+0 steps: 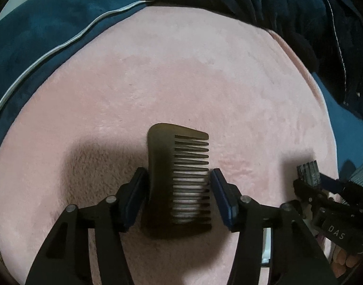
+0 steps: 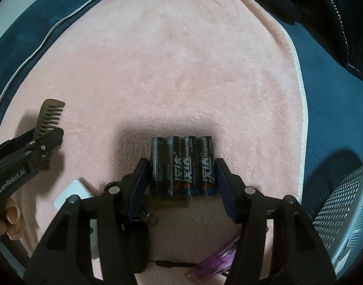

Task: Organize rigid objects
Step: 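Lift and carry the comb with the left gripper while the right gripper carries the batteries to the basket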

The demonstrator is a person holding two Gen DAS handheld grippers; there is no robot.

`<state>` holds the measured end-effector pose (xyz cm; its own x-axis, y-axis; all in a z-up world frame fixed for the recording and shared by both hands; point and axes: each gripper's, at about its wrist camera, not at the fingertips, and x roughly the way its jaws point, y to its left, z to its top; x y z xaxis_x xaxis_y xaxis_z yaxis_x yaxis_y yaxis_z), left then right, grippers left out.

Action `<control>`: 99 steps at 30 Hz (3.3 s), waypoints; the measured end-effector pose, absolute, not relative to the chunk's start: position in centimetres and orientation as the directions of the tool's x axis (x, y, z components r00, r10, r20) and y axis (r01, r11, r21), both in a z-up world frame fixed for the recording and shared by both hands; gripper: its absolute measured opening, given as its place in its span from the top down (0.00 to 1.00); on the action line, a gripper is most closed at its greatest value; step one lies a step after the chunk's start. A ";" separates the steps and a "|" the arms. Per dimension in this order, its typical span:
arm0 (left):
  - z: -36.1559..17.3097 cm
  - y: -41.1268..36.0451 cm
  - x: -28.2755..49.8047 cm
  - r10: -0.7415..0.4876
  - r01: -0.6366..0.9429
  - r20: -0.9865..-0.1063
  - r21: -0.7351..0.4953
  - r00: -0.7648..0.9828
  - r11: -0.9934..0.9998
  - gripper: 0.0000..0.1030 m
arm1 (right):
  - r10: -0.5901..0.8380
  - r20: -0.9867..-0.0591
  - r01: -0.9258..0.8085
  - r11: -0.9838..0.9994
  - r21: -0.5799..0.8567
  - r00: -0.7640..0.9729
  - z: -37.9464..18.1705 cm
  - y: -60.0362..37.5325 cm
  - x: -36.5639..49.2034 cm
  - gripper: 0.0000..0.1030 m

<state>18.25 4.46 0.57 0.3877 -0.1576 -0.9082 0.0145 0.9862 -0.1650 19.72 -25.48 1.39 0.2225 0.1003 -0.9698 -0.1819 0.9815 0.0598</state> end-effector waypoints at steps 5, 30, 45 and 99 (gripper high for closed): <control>1.5 5.6 17.5 -0.202 0.019 -0.898 -0.211 0.391 0.977 0.52 | 0.139 -0.960 -0.172 0.980 0.098 0.244 3.3 -25.8 18.6 0.49; 1.4 5.3 3.2 -0.176 0.048 -0.918 -0.170 0.356 0.984 0.46 | 0.144 -0.980 -0.252 0.962 0.106 0.139 2.4 -27.7 5.3 0.47; 4.5 3.8 0.2 -0.142 0.073 -0.933 -0.125 0.330 0.989 0.53 | 0.218 -0.958 -0.205 0.962 0.179 0.187 6.0 -32.3 3.1 0.49; 13.1 -15.7 -0.5 -0.220 0.337 -0.913 -0.098 0.344 0.936 0.53 | 0.221 -0.891 0.092 0.956 0.279 0.397 14.3 -52.1 3.3 0.49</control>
<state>-0.47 -15.69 13.09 0.3441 -0.2195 -0.9129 0.3374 0.9363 -0.0980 3.25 -52.12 14.27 0.3973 0.2213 -0.8906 0.0919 0.9560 0.2786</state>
